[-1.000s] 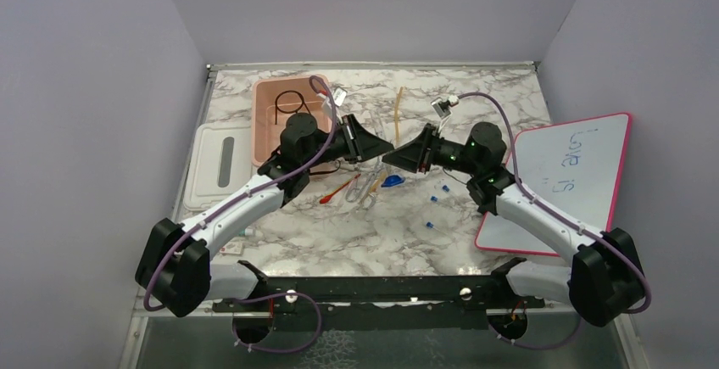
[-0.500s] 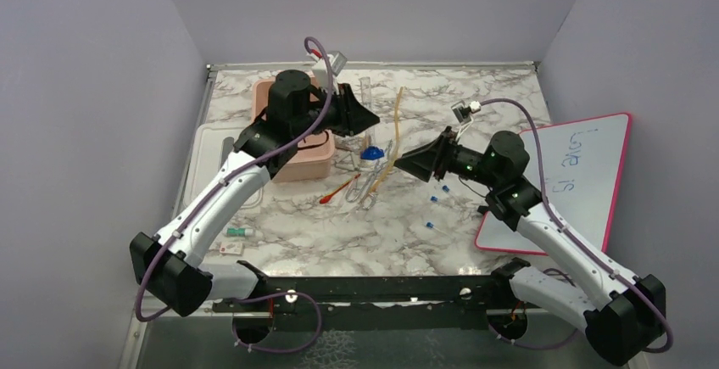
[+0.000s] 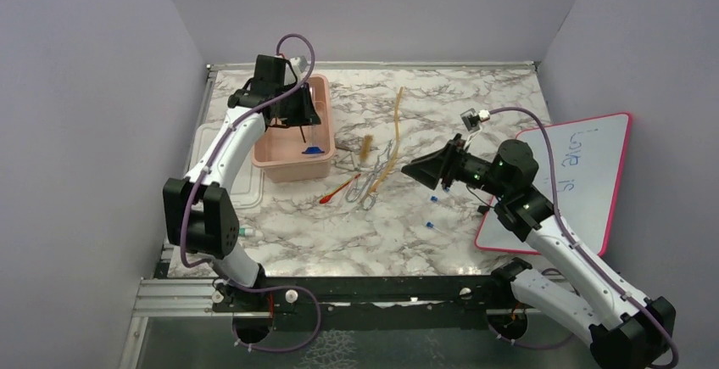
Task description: Organize the chemistry lab equipment
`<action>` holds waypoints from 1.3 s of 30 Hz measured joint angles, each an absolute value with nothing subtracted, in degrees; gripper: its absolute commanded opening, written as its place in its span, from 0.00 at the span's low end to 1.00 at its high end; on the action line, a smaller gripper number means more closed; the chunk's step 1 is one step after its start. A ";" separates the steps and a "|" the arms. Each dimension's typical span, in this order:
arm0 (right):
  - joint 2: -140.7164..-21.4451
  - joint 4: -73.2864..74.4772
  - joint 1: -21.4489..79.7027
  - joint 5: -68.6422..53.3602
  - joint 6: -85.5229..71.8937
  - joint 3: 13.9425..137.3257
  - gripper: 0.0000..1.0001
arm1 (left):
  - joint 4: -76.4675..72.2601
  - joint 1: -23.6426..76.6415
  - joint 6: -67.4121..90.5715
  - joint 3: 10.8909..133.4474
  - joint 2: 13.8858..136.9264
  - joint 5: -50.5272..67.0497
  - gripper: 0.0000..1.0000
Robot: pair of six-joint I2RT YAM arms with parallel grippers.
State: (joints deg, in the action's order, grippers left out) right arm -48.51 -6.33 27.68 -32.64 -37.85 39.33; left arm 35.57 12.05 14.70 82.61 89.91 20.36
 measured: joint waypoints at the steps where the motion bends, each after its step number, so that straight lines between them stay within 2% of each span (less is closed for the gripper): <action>1: -48.14 -6.28 27.68 -32.53 -37.87 38.92 0.61 | 36.67 11.64 14.28 83.26 91.98 19.62 0.00; 15: -47.72 -5.41 27.68 -31.11 -37.85 36.88 0.61 | 39.16 11.42 15.51 86.54 104.51 17.30 0.00; 25: -47.70 -4.78 27.68 -30.09 -37.91 36.45 0.61 | 36.84 13.69 19.49 86.43 108.68 10.72 0.08; 39: -48.62 -1.26 27.68 -26.30 -37.78 35.94 0.61 | 36.03 13.69 21.06 87.66 113.54 8.91 0.34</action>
State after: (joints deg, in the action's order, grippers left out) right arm -48.62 -1.26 27.68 -26.30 -37.78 35.94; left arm 36.03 13.69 21.06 87.66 113.54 8.91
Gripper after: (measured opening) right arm 0.611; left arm 0.291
